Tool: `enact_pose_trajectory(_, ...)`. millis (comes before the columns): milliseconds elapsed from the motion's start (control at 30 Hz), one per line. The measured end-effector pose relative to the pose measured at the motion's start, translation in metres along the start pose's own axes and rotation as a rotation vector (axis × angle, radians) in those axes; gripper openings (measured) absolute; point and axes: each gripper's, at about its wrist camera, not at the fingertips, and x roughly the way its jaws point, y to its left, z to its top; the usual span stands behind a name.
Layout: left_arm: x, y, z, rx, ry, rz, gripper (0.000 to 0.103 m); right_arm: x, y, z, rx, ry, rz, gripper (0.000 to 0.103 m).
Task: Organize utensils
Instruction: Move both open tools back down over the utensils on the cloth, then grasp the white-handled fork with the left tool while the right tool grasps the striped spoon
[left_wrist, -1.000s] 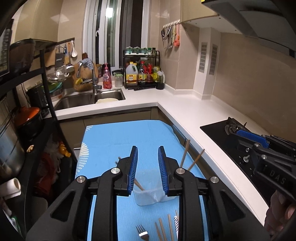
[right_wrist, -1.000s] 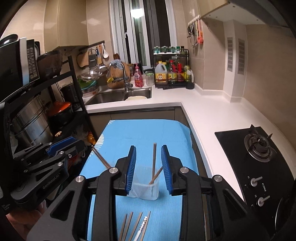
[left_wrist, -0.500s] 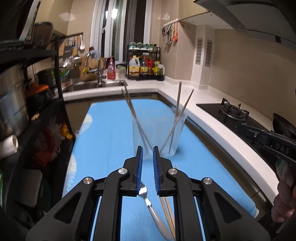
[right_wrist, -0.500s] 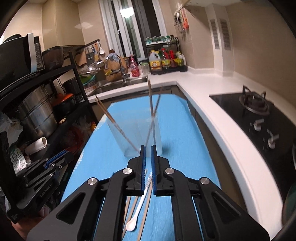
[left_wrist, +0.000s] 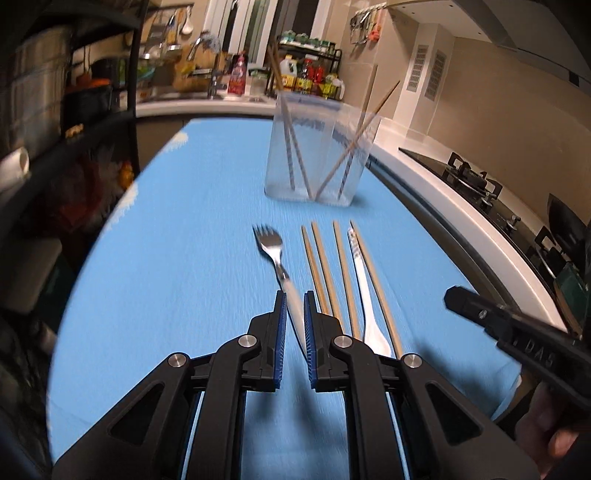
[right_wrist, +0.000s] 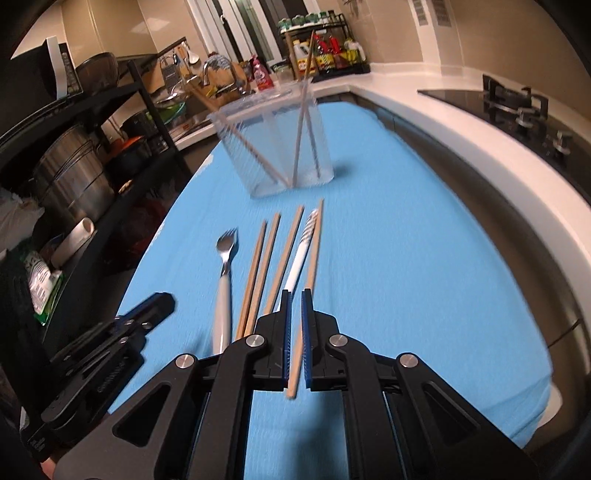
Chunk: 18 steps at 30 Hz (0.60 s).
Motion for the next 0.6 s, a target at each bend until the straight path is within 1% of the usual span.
enact_pose_trajectory(67,0.007,0.000,-0.007,-0.020,0.030,-0.023,0.011,0.006,0.002,-0.007,0.007,0.019,0.026,0.006)
enact_pose_trajectory(100,0.009,-0.002,-0.010,-0.018,0.034,-0.024,0.011,0.008,0.003,-0.007,0.004,0.019,0.031,0.009)
enact_pose_trajectory(233,0.018,-0.007,-0.014,-0.016,0.051,-0.048,0.011,0.016,0.002,-0.008,0.036,0.040,0.071,0.009)
enact_pose_trajectory(367,0.025,-0.008,-0.018,-0.024,0.075,-0.039,0.011,0.020,0.002,-0.010,0.047,0.055,0.080,0.009)
enact_pose_trajectory(467,0.030,-0.013,-0.022,-0.008,0.090,-0.028,0.012,0.022,0.003,-0.010,0.044,0.058,0.082,0.009)
enact_pose_trajectory(533,0.033,-0.014,-0.024,0.003,0.100,-0.015,0.023,0.022,0.002,-0.011,0.048,0.062,0.086,0.009)
enact_pose_trajectory(600,0.036,-0.015,-0.026,0.011,0.114,-0.003,0.026,0.024,0.002,-0.011,0.051,0.069,0.089,0.009)
